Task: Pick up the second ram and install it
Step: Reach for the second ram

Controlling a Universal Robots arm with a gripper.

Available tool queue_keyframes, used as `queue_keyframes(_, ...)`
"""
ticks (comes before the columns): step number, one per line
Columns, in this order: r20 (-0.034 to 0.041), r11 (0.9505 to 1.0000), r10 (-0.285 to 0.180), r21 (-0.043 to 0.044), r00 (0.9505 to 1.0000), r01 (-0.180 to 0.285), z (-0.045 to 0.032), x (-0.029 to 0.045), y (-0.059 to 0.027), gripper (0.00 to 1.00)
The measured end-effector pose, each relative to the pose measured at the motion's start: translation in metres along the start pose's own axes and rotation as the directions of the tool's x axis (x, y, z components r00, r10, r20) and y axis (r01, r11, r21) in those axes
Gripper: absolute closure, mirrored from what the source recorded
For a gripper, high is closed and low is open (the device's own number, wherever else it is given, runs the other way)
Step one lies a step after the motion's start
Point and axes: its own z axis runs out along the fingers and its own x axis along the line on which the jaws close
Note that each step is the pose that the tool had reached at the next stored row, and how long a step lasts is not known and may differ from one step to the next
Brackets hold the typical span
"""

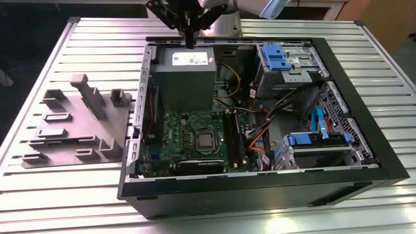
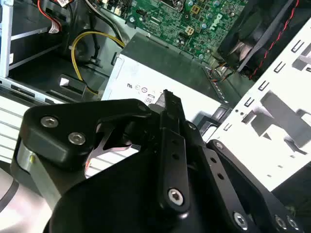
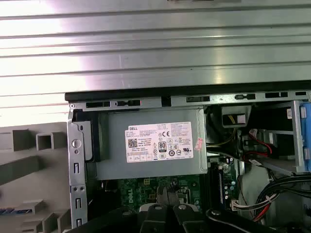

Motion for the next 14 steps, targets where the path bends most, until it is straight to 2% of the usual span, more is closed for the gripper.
queue_keyframes(14,0.0,1.0,0.0,0.0001,1.0,0.0,-0.0001,0.0009,0.0,0.9)
